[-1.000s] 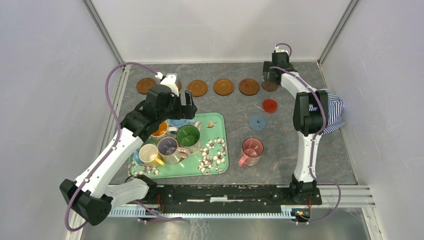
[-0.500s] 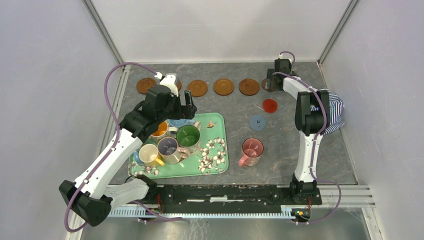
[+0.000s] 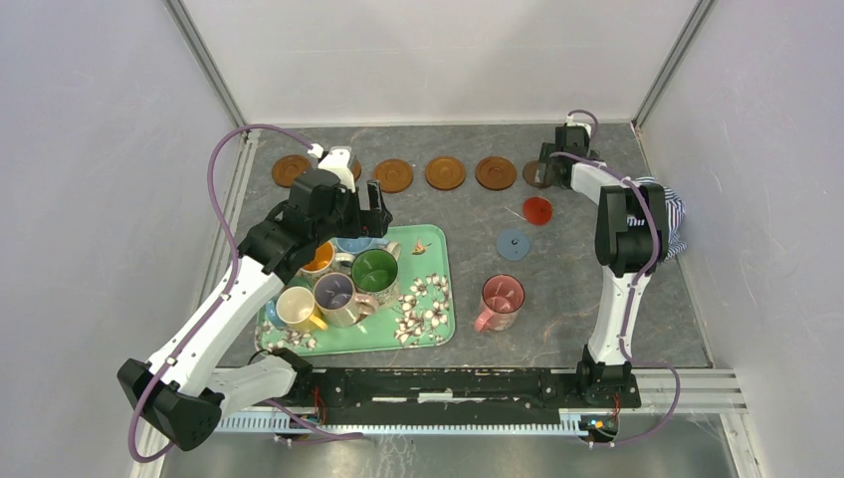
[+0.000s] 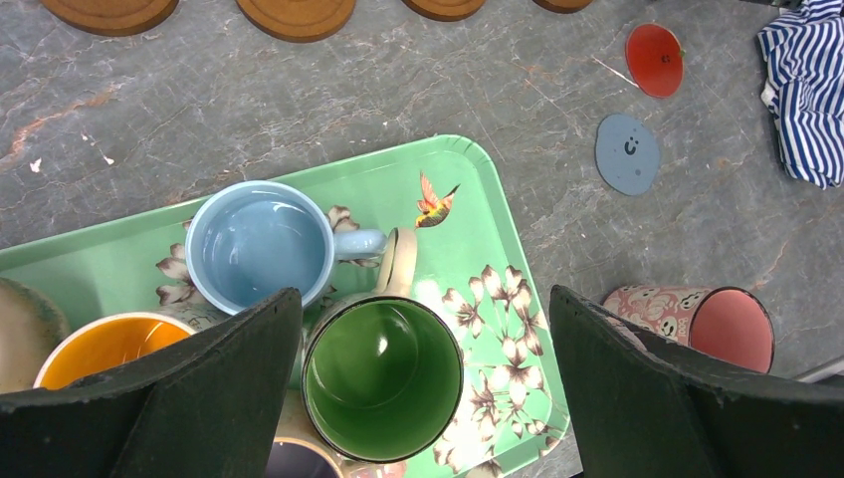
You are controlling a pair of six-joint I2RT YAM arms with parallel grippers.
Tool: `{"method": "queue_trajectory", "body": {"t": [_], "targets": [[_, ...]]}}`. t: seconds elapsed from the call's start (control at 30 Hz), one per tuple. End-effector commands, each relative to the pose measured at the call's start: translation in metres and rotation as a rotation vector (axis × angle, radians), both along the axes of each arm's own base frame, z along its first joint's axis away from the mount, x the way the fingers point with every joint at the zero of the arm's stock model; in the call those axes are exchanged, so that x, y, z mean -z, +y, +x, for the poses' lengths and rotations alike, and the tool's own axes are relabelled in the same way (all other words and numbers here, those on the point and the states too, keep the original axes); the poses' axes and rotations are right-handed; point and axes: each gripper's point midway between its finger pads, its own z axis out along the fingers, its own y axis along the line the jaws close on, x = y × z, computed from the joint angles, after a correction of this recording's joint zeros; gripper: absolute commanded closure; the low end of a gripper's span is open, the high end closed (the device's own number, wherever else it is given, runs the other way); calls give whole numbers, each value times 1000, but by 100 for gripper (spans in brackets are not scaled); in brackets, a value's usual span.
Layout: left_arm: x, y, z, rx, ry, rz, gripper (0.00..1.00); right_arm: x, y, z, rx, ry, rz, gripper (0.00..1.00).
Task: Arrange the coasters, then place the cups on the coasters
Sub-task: Move the coaster to the center of the board.
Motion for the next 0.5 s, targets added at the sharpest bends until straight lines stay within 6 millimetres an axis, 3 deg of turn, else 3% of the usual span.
{"method": "queue_trajectory", "body": {"t": [0.0,0.27,0.47], "targets": [[-11,0,0,42,-46,19,0,8,-11,-15,16,58,-22,2],[-12,1,0,38,-52,22,0,-3,-8,12,-13,47,-21,2],[-12,2,0,38,-52,25,0,7,-9,29,-14,64,-12,2]]}}
